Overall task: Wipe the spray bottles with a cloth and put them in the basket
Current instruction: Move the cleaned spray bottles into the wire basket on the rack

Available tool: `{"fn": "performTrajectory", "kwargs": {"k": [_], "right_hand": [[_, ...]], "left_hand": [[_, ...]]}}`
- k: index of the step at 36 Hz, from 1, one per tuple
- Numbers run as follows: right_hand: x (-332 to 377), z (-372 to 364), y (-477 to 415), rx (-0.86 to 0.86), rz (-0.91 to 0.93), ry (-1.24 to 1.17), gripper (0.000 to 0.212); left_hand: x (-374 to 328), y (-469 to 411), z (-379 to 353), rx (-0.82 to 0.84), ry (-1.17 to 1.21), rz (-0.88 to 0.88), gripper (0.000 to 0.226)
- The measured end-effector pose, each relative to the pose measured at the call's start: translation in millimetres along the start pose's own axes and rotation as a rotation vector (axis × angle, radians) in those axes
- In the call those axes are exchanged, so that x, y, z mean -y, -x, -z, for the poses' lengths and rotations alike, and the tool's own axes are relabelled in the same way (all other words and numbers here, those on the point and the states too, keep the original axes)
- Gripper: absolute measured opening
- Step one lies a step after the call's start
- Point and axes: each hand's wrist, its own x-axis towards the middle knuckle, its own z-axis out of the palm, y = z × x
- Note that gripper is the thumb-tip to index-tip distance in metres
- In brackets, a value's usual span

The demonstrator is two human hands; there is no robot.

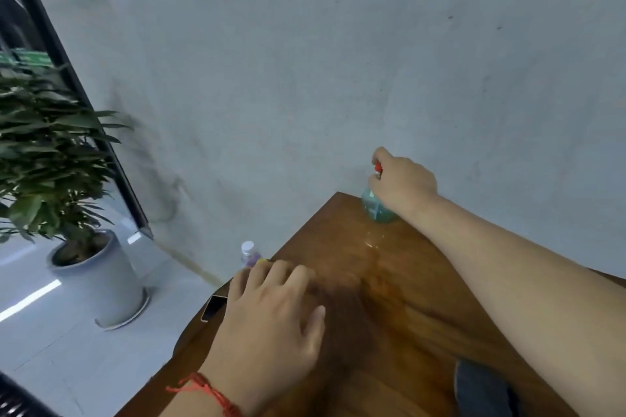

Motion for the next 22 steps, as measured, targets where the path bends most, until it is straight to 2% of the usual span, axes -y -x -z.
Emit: {"fn": "performTrajectory", "kwargs": {"k": [5, 9, 15, 22], "right_hand": [[9.5, 8.2, 50.7, -0.005, 0.066, 0.022, 0.013], [31.1, 23.6, 106.4, -0.061, 0.158, -0.114, 0.016], [82.2, 50.2, 192.6, -0.050, 0.294, -0.300, 0.010], [142.5, 57.9, 303.5, 0.040, 0.519, -0.526, 0.013]], "left_hand": [[-3.7, 15.7, 10.6, 0.067, -0.023, 0.068, 0.044], [-11.6, 38.5, 29.2, 0.002, 0.096, 0.072, 0.034], [2.4, 96.8, 45.5, -0.094, 0.360, 0.185, 0.043], [25.0, 203.8, 65.1, -0.244, 0.462, 0.405, 0.051]]}}
